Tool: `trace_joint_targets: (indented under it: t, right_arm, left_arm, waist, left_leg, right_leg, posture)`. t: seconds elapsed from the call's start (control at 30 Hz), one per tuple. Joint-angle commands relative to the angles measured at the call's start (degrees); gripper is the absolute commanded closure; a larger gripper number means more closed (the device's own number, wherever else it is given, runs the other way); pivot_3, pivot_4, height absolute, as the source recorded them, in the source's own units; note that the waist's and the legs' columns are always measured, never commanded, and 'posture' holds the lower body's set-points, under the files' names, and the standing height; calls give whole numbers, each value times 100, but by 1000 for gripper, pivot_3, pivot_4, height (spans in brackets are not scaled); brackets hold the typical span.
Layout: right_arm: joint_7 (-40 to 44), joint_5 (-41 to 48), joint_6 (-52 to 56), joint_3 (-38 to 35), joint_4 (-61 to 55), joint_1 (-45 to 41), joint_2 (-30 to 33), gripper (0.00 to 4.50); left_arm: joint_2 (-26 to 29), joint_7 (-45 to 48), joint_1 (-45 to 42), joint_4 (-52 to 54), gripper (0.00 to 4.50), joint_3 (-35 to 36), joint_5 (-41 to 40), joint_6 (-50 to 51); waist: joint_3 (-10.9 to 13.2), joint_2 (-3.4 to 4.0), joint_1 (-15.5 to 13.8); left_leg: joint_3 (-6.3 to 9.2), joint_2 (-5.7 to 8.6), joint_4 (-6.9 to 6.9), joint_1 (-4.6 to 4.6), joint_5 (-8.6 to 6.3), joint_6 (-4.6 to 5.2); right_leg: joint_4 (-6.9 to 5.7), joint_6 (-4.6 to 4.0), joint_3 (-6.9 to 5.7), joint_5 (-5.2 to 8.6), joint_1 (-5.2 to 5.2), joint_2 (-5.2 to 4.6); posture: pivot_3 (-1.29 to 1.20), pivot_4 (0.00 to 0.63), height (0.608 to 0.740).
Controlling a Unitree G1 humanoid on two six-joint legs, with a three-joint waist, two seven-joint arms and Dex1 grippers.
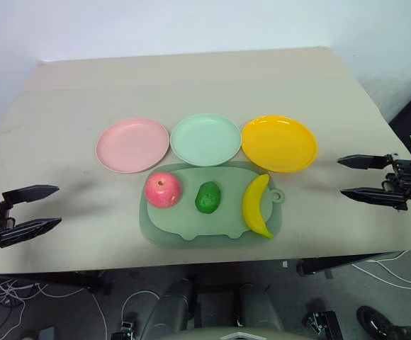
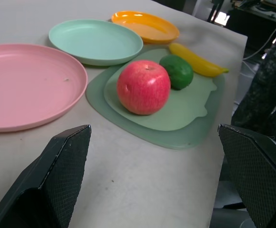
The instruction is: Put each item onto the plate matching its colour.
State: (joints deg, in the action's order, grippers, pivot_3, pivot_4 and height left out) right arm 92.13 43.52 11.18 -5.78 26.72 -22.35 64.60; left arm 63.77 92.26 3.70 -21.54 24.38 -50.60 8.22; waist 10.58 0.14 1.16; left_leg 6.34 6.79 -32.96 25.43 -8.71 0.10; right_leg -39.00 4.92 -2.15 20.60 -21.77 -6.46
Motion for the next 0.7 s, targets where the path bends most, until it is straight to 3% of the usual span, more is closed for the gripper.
trace_joint_targets:
  t: [0.03, 0.7]
  right_arm:
    - [37, 148, -115, -49, -13, 2, 178, 0]
    - [37, 160, -88, -108, -212, 167, 69, 0]
  left_arm:
    - [-31, 24, 21, 10, 16, 88, -49, -37]
    - [-371, 24, -18, 310, 16, 155, 116, 206]
  waist:
    - [0, 0, 3]
    - [0, 0, 0]
  left_leg:
    - [0, 0, 0, 0, 0, 0]
    - [-2, 0, -8, 0, 0, 4]
  right_leg:
    - [0, 0, 0, 0, 0, 0]
    - [-4, 1, 1, -1, 1, 0]
  posture:
    - [0, 150, 737]
    - [0, 150, 737]
